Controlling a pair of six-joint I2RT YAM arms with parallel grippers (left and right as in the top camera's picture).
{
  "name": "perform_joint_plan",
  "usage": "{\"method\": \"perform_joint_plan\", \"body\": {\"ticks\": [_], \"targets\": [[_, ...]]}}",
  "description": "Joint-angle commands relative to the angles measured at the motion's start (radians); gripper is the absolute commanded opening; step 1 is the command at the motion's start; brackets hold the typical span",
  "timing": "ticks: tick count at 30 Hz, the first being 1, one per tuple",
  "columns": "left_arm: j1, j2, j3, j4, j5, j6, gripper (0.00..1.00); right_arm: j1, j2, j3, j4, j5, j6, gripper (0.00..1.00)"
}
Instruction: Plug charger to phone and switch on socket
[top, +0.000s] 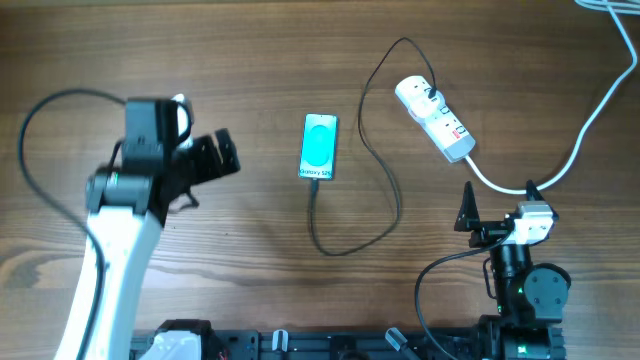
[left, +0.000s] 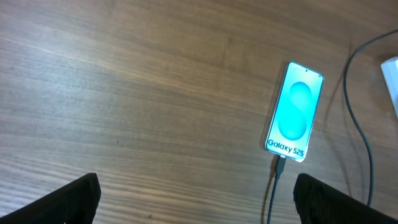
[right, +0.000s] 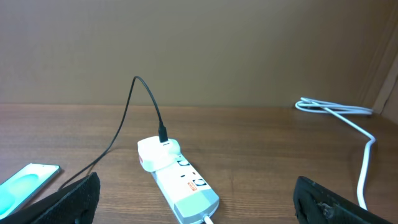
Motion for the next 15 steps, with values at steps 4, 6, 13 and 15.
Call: {"method": "perform_joint_plan", "body": {"ticks": [4, 6, 13, 15], "targets": [[0.043, -0.321, -0.201, 0.054, -0.009, 0.005, 1.00, 0.005, -0.010, -0.001, 0.001, 0.012, 0.016, 0.99], [0.045, -0.431, -0.238, 0.039, -0.009, 0.005, 1.00, 0.005, -0.010, -0.001, 0.001, 0.012, 0.016, 1.00], [0.045, -0.671, -0.250, -0.032, -0.010, 0.006, 1.00, 0.005, -0.010, -0.001, 0.001, 0.012, 0.016, 1.00], [0.045, -0.720, -0.250, -0.032, -0.004, 0.046, 1.00, 0.005, -0.010, -0.001, 0.001, 0.011, 0.016, 1.00]]}}
